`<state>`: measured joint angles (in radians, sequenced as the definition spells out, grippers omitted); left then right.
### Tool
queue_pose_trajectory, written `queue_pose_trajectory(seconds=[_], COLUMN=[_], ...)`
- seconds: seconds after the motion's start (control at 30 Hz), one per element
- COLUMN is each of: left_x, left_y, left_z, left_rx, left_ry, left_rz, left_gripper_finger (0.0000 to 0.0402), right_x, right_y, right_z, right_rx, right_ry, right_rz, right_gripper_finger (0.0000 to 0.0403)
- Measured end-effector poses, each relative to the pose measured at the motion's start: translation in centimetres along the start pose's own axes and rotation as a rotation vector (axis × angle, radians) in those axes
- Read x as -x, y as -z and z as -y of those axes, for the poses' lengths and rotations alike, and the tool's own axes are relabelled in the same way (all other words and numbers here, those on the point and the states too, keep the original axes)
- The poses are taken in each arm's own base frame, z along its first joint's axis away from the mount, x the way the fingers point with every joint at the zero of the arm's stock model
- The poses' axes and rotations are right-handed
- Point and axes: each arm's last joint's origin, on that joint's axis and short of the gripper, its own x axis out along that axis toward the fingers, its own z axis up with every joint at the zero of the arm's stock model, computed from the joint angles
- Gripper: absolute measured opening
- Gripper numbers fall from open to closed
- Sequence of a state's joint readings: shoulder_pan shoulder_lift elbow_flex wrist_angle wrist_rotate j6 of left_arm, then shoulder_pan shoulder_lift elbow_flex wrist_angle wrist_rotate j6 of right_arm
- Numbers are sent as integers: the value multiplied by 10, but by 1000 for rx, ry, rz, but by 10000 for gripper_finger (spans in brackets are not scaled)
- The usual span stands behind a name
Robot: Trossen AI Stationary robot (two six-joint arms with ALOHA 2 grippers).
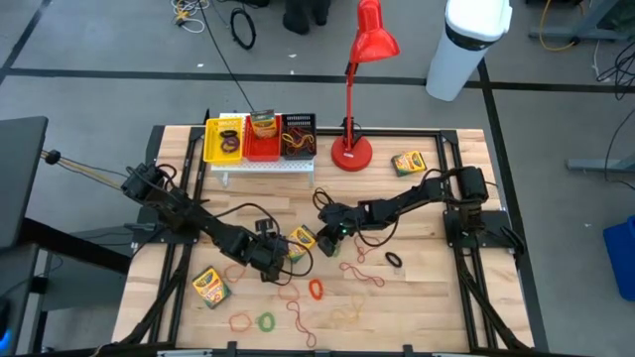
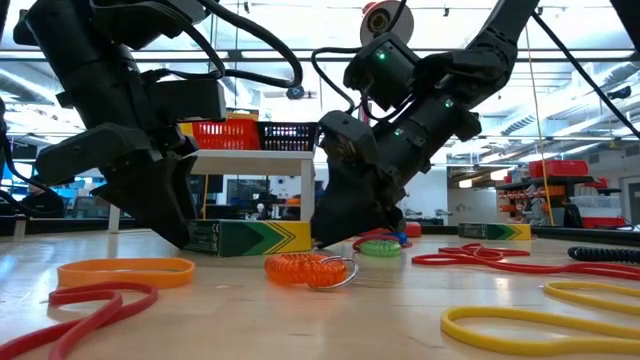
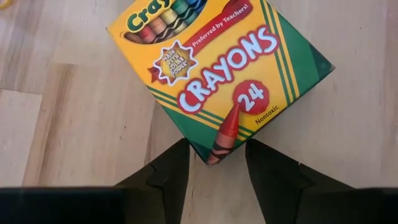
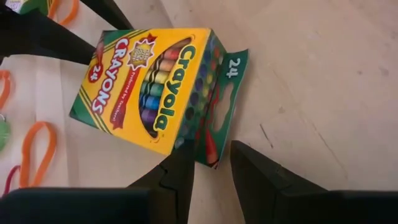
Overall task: Pick & Place Office Desk Supplies
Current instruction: Put the crayon box into the red bin on the shelf
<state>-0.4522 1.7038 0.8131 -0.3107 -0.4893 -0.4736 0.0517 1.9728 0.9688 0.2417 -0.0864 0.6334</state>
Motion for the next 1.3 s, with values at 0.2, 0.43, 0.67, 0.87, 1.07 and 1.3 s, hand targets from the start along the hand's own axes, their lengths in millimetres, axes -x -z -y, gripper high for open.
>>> queue_pose_trajectory(seconds=[0.2,0.43,0.67,0.87,1.07,1.3], left_x=[0,0,31,72,91,97], left_y=[0,-1,-10,-13,5,22], left_z=[0,0,-14,-41,-70,-88], left_rx=[2,75,32,29,65,103], left_ry=[0,38,-8,-61,-85,-72], left_rz=[2,-26,38,168,247,283], left_gripper_finger=[165,165,150,106,40,7], right_x=[-2,-2,3,18,36,45], right_y=[0,-1,-5,-18,-31,-49], right_z=[0,0,-3,-11,-20,-37], right_rx=[9,61,218,397,567,683], right_ry=[-12,-17,6,54,126,217], right_rz=[10,16,57,146,239,233], right_gripper_finger=[66,13,6,4,2,1])
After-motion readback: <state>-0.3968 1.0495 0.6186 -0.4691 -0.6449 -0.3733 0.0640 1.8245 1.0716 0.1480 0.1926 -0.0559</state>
